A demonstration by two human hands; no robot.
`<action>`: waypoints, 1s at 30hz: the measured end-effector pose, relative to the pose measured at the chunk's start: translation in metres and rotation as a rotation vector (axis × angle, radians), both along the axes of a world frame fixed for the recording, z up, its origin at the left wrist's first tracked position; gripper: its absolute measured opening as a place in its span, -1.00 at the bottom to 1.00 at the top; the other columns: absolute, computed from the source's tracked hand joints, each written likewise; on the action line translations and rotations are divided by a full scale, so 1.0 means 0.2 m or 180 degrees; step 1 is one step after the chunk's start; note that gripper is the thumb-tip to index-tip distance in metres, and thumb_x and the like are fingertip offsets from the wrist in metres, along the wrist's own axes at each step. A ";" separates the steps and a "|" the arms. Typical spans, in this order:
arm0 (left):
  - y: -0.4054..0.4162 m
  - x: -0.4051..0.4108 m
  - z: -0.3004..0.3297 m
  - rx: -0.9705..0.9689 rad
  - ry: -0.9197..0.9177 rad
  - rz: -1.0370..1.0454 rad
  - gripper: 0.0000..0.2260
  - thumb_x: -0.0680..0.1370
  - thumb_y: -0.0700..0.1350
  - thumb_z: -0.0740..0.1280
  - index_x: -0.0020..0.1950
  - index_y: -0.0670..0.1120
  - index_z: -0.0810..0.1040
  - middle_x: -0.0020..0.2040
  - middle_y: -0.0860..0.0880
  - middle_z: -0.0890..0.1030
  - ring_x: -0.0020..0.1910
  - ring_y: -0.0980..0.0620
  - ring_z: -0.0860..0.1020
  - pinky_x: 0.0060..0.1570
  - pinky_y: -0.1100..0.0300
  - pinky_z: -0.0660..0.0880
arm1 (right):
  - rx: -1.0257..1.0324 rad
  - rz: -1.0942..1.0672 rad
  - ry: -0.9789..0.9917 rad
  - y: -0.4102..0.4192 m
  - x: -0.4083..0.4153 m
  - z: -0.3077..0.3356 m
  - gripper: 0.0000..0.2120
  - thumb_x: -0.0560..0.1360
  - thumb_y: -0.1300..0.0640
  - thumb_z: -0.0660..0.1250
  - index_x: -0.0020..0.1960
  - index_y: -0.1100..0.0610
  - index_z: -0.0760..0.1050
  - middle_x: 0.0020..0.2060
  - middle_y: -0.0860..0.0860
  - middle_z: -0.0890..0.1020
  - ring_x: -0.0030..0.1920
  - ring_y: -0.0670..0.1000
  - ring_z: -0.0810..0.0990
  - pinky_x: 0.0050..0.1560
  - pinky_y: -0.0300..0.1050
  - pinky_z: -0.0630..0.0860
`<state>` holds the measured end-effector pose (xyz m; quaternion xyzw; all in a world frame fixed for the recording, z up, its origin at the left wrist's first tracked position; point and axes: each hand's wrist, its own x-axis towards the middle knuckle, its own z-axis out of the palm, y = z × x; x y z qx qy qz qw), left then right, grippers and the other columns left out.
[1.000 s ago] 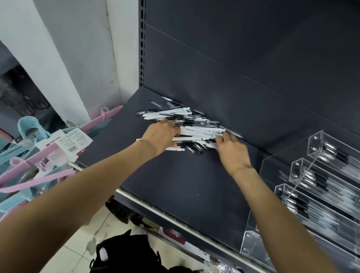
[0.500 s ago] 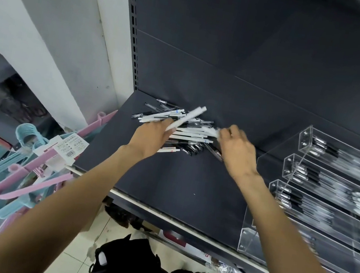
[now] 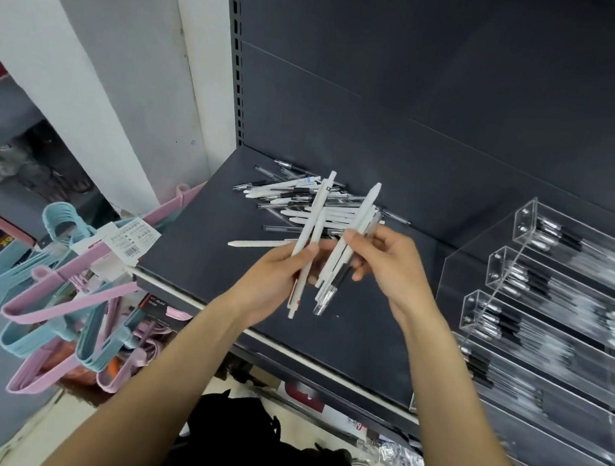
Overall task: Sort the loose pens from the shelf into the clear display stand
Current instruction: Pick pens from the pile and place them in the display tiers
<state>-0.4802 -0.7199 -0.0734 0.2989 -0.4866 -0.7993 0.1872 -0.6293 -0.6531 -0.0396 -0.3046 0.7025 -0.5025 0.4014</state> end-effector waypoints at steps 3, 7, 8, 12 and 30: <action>0.06 0.02 0.01 -0.0096 -0.0183 -0.0022 -0.73 0.67 -0.07 0.09 0.22 -0.02 0.55 0.07 -0.05 0.67 0.04 -0.01 0.62 0.05 0.18 0.53 | 0.0064 -0.0008 0.0252 0.01 0.04 -0.01 -0.75 0.48 0.15 0.39 -0.12 0.38 0.53 -0.50 0.01 0.53 -0.54 -0.04 0.50 -0.41 -0.21 0.48; 0.11 0.02 0.01 0.0015 -0.0178 -0.0024 -0.69 0.67 -0.02 0.08 0.28 -0.10 0.51 -0.04 -0.08 0.66 -0.08 -0.07 0.65 -0.04 0.14 0.58 | 0.0122 0.0032 0.0580 0.03 0.07 -0.01 -0.79 0.47 0.11 0.40 -0.10 0.29 0.57 -0.50 -0.01 0.54 -0.55 -0.03 0.50 -0.36 -0.18 0.48; 0.12 0.02 0.00 0.0070 -0.0185 0.0026 -0.70 0.66 -0.02 0.09 0.26 -0.09 0.51 -0.08 -0.08 0.65 -0.13 -0.02 0.64 -0.07 0.13 0.59 | 0.0124 0.0038 0.0647 0.04 0.08 0.00 -0.77 0.47 0.10 0.41 -0.11 0.29 0.56 -0.50 -0.02 0.55 -0.55 -0.03 0.51 -0.35 -0.17 0.50; 0.17 0.01 -0.01 -0.0079 -0.0404 0.0134 -0.76 0.65 0.00 0.12 0.18 -0.02 0.52 -0.17 0.03 0.60 -0.25 0.12 0.57 -0.21 0.20 0.55 | 0.0114 0.0132 0.0770 0.05 0.10 0.01 -0.82 0.42 0.10 0.46 -0.15 0.23 0.59 -0.47 0.00 0.58 -0.53 0.00 0.55 -0.34 -0.13 0.55; 0.28 0.11 -0.02 0.0215 -0.0053 0.0336 -0.68 0.64 0.01 0.10 0.16 -0.13 0.54 -0.12 -0.09 0.65 -0.19 -0.02 0.62 -0.11 0.14 0.60 | 0.0382 0.0588 0.0355 0.09 0.17 0.03 -0.92 0.41 0.13 0.47 -0.22 0.12 0.62 -0.51 -0.01 0.55 -0.52 -0.05 0.48 -0.42 -0.22 0.48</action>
